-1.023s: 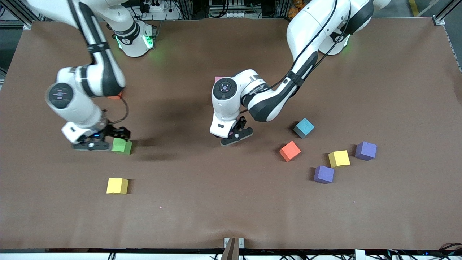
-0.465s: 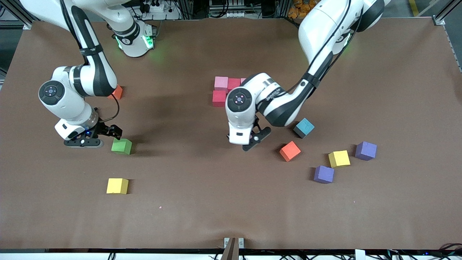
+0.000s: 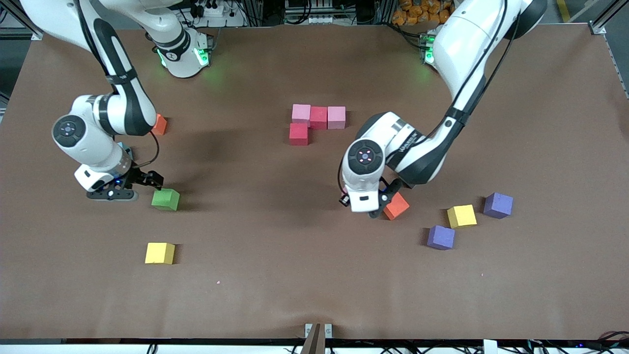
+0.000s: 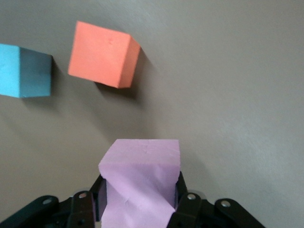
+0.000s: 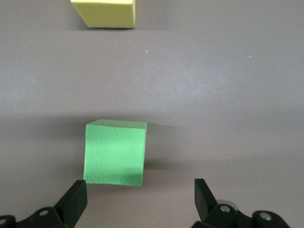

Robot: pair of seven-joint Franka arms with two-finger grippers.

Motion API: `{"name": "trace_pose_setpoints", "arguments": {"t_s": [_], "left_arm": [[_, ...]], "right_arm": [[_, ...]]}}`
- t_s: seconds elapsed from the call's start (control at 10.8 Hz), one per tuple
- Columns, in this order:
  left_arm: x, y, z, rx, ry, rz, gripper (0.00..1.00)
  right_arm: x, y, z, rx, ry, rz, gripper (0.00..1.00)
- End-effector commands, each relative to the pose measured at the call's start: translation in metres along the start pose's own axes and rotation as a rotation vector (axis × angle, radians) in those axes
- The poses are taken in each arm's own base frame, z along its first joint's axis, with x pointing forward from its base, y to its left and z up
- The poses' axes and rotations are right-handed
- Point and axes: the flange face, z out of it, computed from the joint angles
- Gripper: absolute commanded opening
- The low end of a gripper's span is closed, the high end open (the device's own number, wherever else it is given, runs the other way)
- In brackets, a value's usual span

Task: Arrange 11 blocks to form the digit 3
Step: 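Reach the right gripper to the green cube while the left gripper holds pink, then grasp the green cube with the right gripper while the left gripper holds pink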

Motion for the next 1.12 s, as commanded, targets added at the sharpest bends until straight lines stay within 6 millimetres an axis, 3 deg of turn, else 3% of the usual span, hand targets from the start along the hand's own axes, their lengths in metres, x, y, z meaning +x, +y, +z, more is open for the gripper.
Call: {"name": "trace_pose_setpoints", "arguments": {"t_s": [0.0, 0.19, 0.56, 0.93, 1.02], "left_arm": [[0.007, -0.017, -0.020, 0.000, -0.017, -0.048, 0.46], [0.022, -0.021, -0.028, -0.007, -0.058, -0.092, 0.44], [0.055, -0.031, -0.024, 0.006, -0.058, -0.124, 0.43], [0.057, -0.031, -0.018, 0.014, -0.056, -0.134, 0.39], [0.056, -0.032, -0.015, 0.021, -0.059, -0.141, 0.38]], "right_arm": [[0.004, -0.003, 0.020, 0.008, 0.024, 0.018, 1.00], [0.006, -0.011, 0.036, 0.031, 0.037, 0.040, 1.00], [0.010, -0.011, 0.042, 0.030, 0.035, 0.044, 1.00], [0.009, -0.015, 0.063, 0.035, 0.060, 0.062, 1.00], [0.008, -0.015, 0.064, 0.035, 0.052, 0.064, 0.74]]}}
